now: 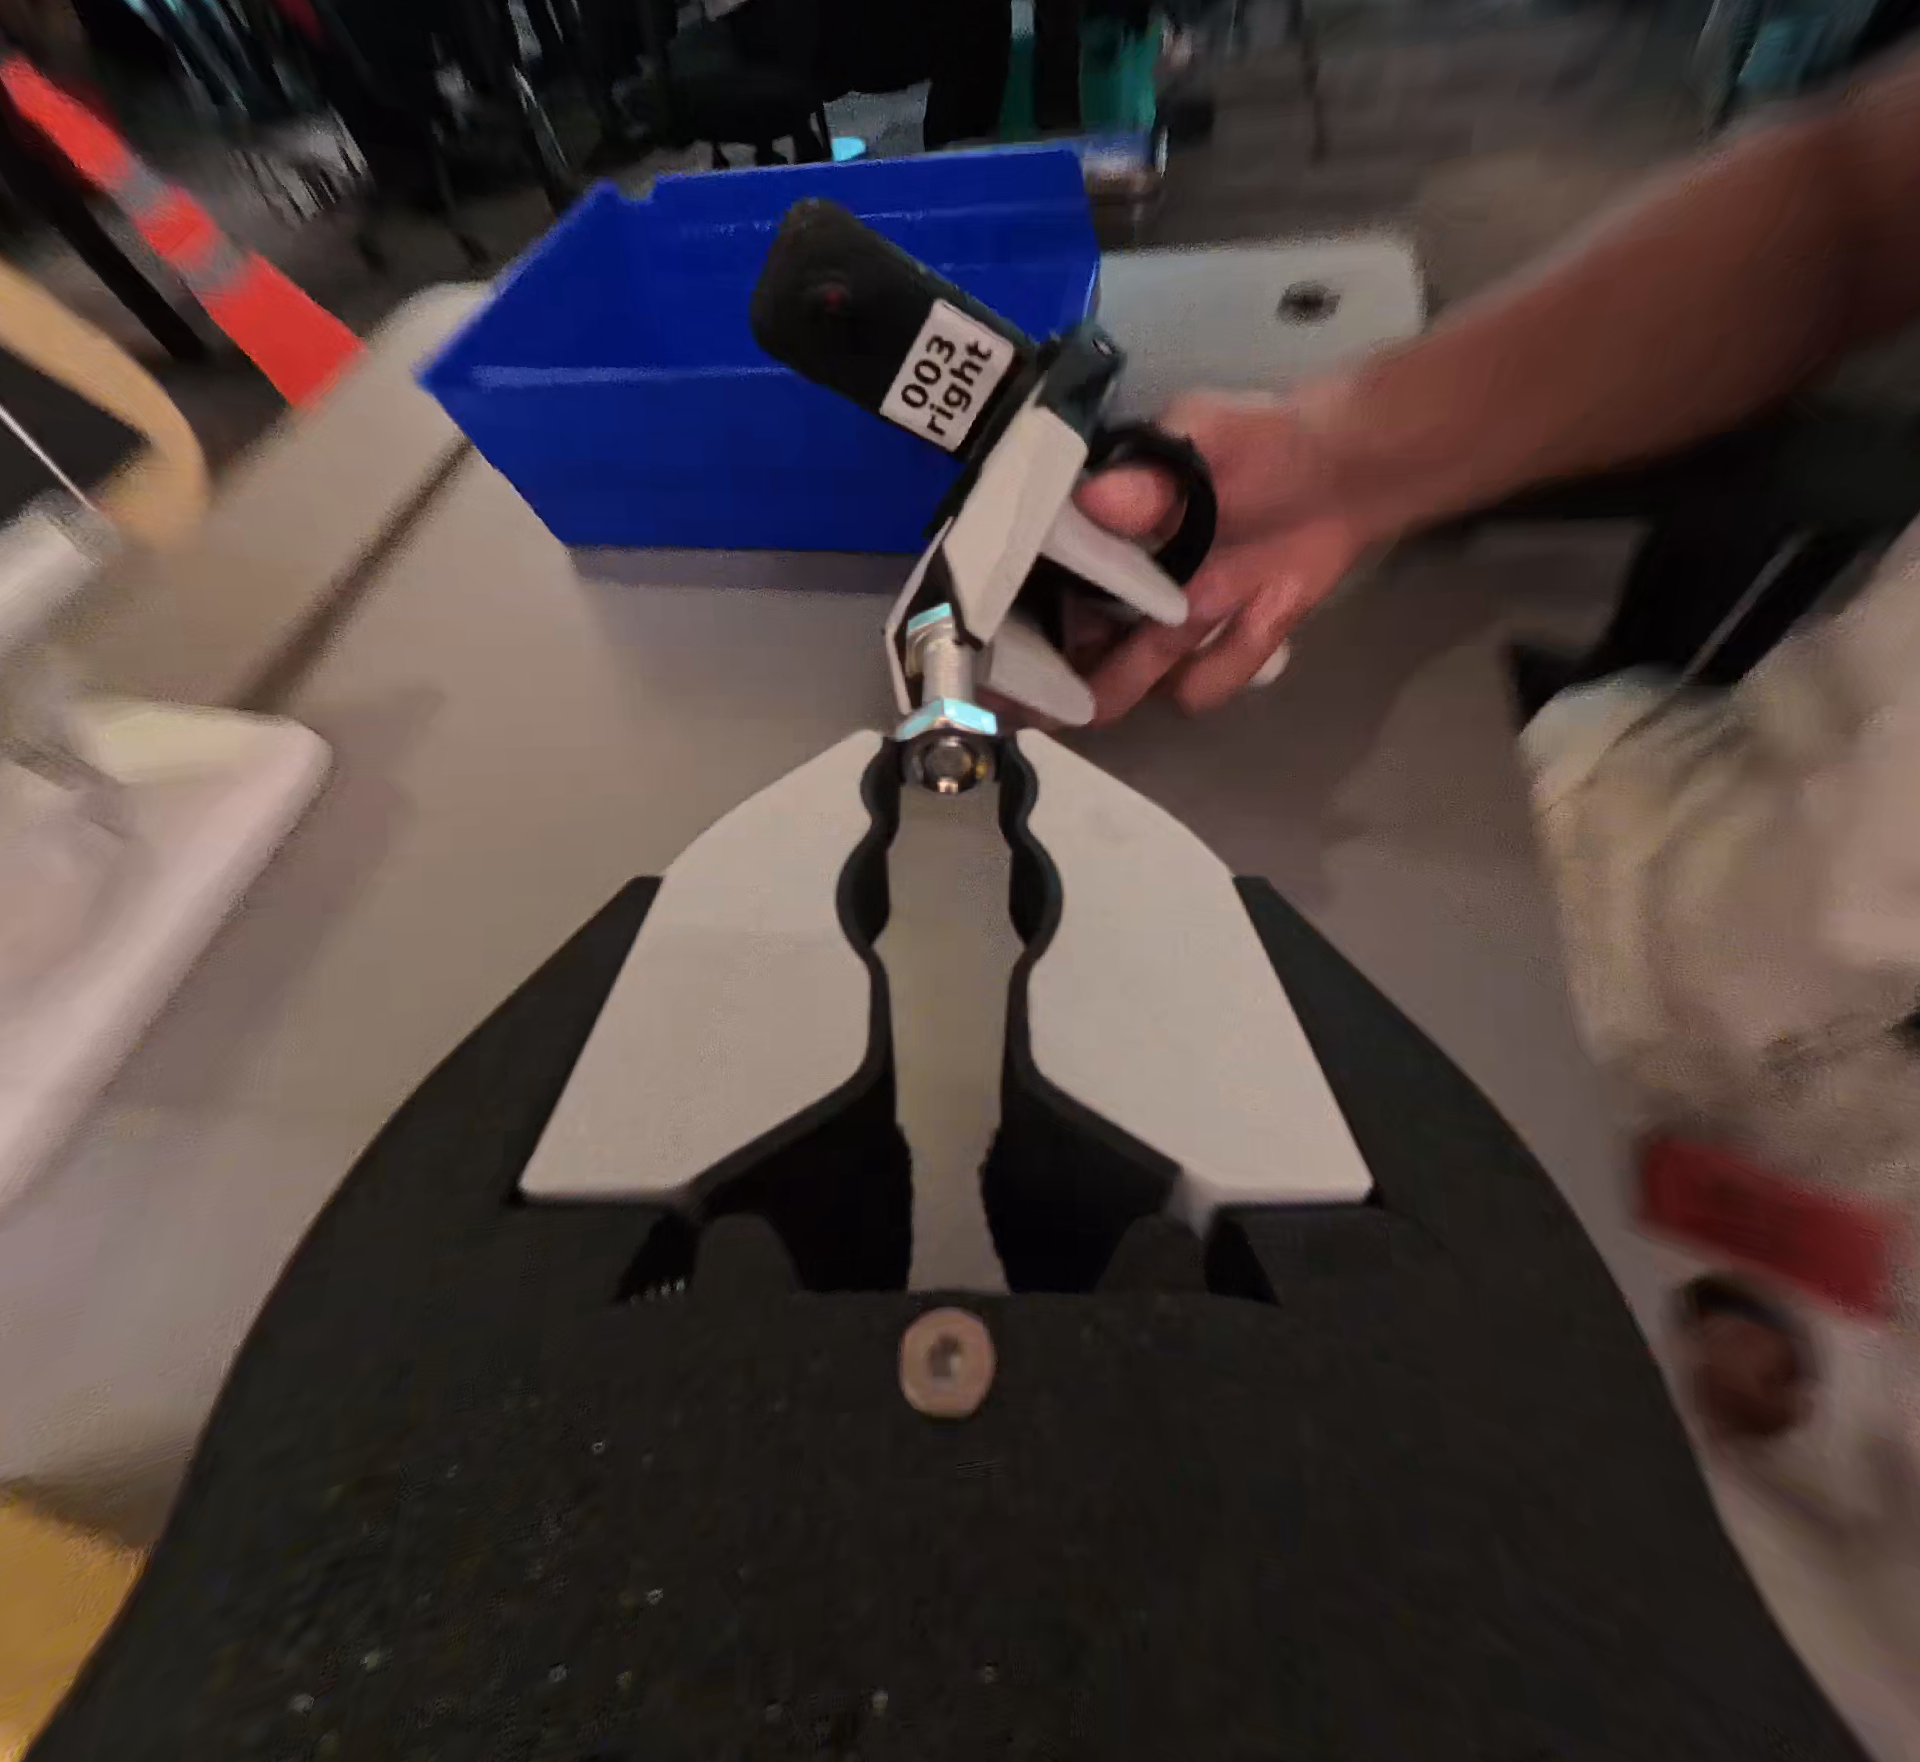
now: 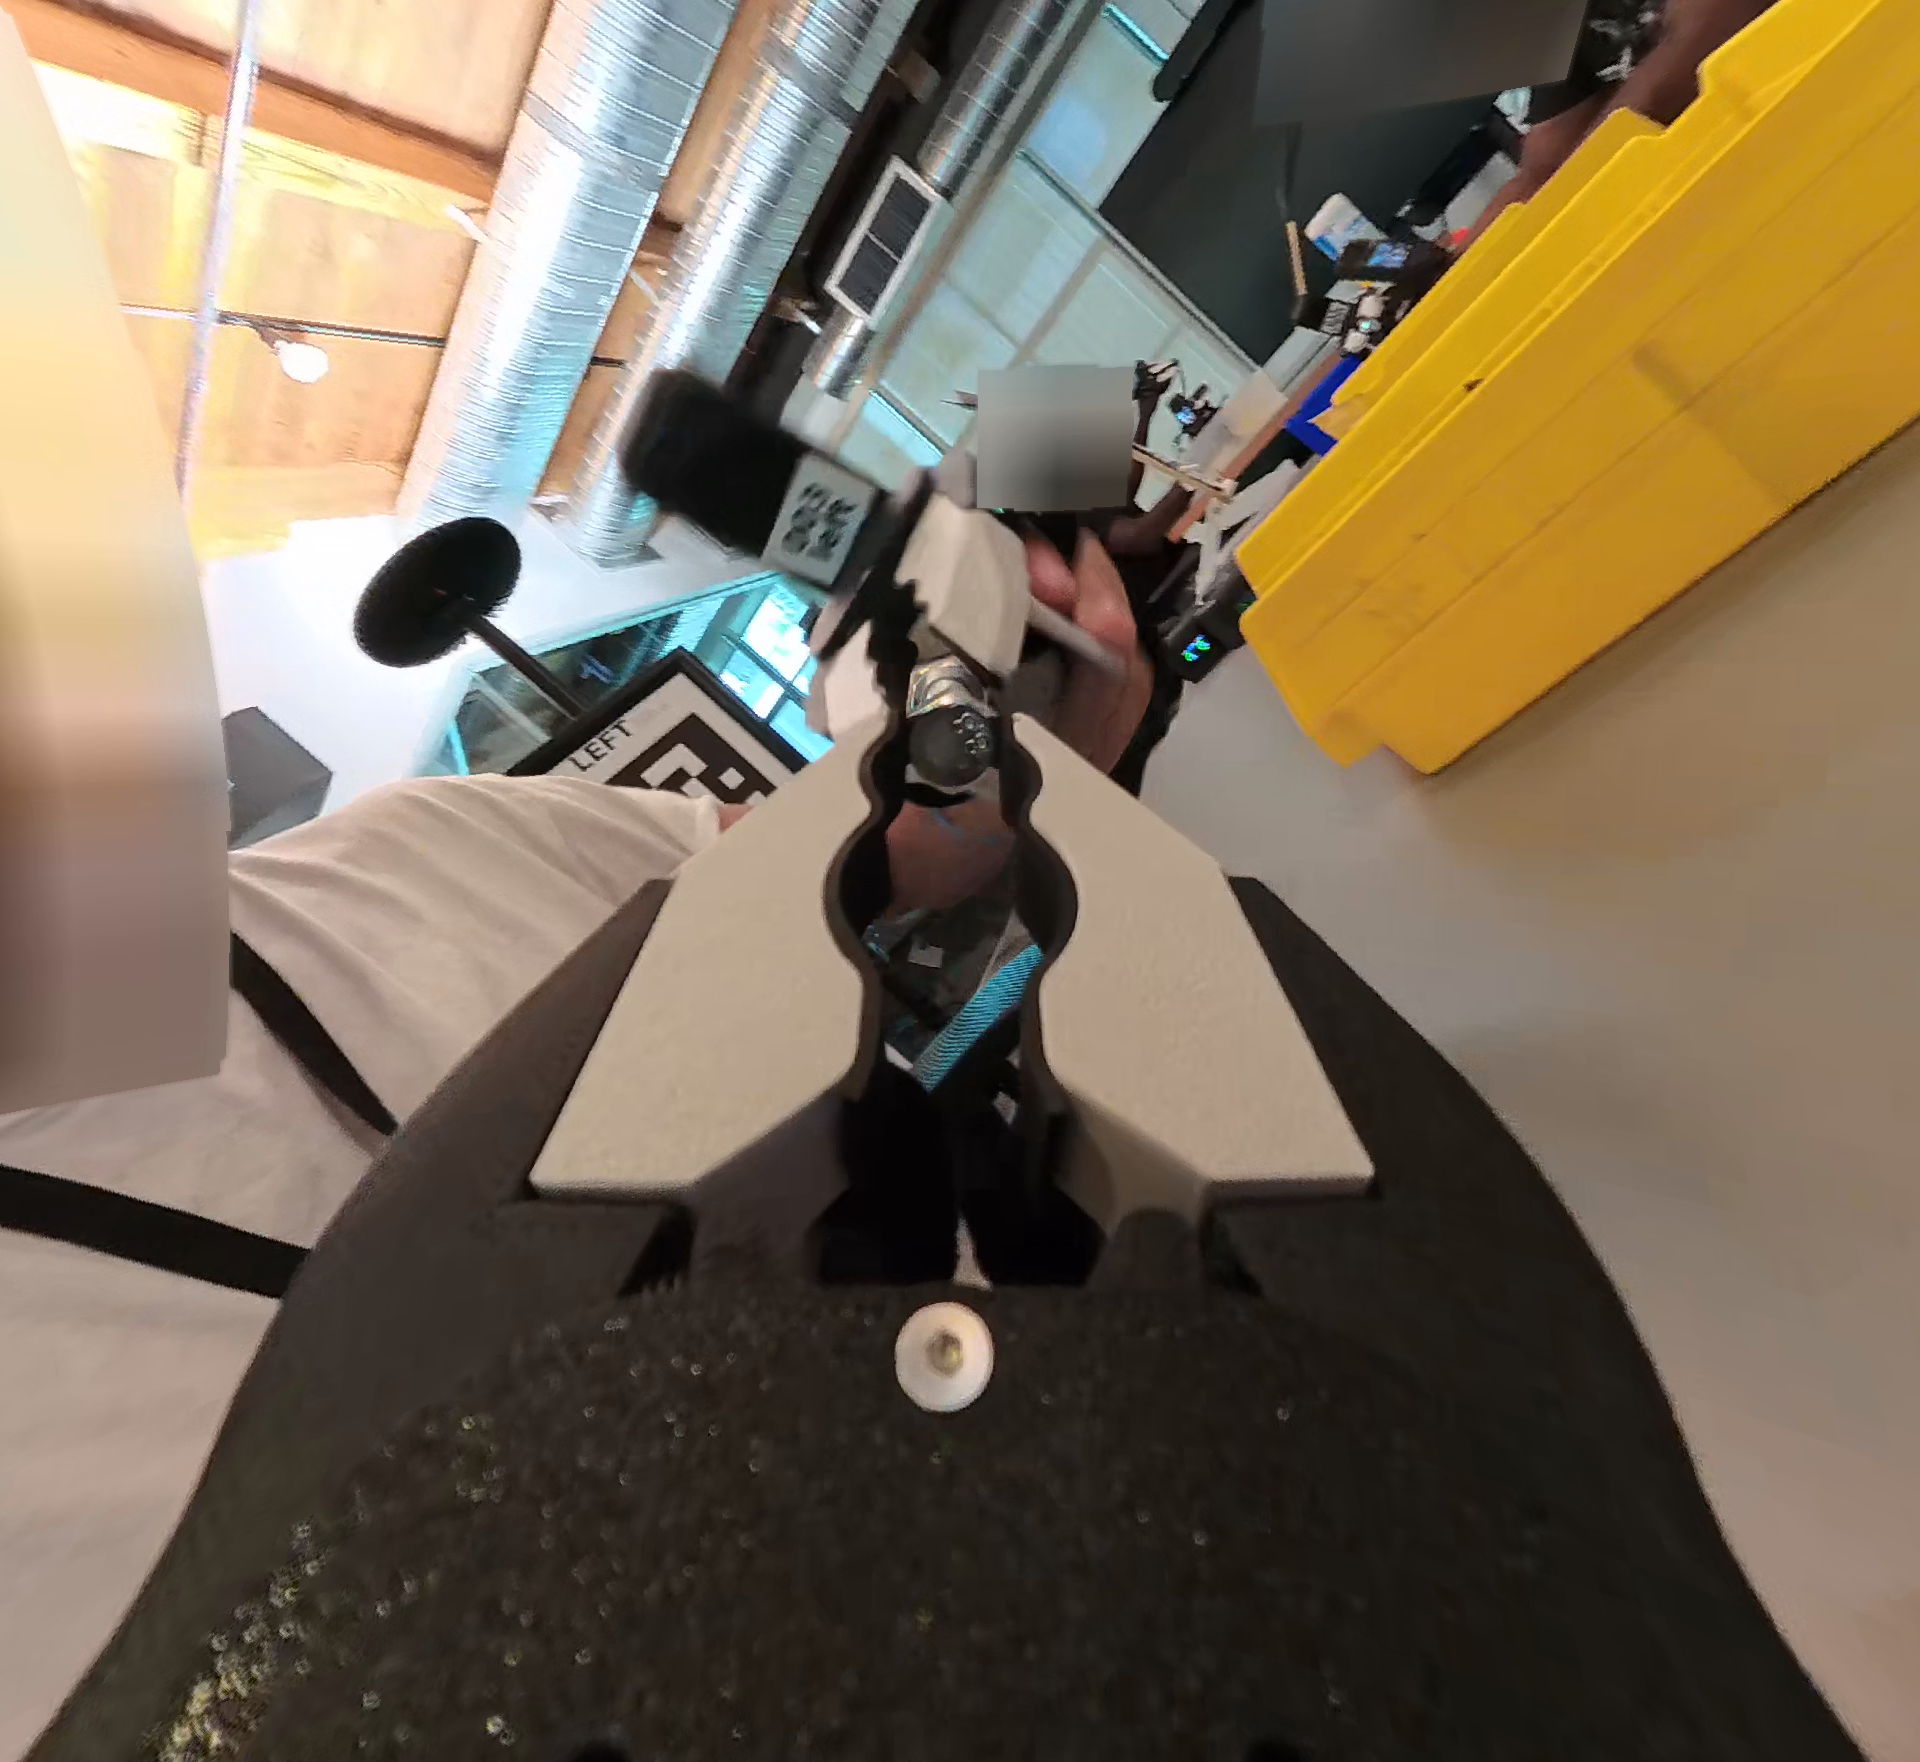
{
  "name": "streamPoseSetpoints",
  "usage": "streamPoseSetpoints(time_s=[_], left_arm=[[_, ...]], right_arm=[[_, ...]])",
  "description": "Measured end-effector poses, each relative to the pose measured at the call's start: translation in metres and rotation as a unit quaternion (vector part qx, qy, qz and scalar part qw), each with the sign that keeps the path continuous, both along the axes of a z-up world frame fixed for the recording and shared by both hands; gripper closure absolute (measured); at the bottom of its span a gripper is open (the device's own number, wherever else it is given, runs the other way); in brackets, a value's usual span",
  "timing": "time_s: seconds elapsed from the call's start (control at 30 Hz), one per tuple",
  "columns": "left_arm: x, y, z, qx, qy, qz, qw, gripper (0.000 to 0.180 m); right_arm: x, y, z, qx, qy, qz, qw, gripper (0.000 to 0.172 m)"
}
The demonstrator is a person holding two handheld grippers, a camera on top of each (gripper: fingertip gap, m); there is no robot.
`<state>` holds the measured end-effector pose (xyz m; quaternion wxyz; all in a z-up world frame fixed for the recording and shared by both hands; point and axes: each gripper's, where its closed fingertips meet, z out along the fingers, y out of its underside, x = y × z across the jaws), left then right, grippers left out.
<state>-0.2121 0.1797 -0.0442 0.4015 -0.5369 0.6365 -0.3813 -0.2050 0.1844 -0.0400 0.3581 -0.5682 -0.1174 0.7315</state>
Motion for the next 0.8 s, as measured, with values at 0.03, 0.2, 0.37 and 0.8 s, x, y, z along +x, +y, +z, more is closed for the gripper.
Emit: streamPoseSetpoints(time_s=[0.03, 0.2, 0.37, 0.8], left_arm=[[0.000, 0.000, 0.001, 0.074, 0.008, -0.014, 0.997, 0.163], [0.002, 0.005, 0.007, 0.381, 0.030, -0.068, 0.922, 0.163], [0.006, 0.011, 0.012, 0.623, 0.056, -0.106, 0.773, 0.163], [-0.014, 0.014, 0.025, 0.109, 0.012, 0.077, 0.991, 0.139]], right_arm=[[0.000, -0.001, 0.001, 0.001, 0.003, 0.001, 1.000, 0.155], [0.002, -0.001, 0.006, -0.007, 0.027, 0.010, 1.000, 0.155], [0.006, 0.000, 0.007, -0.021, 0.049, 0.016, 0.998, 0.155], [0.010, 0.008, -0.002, 0.007, -0.006, -0.023, 1.000, 0.155]])
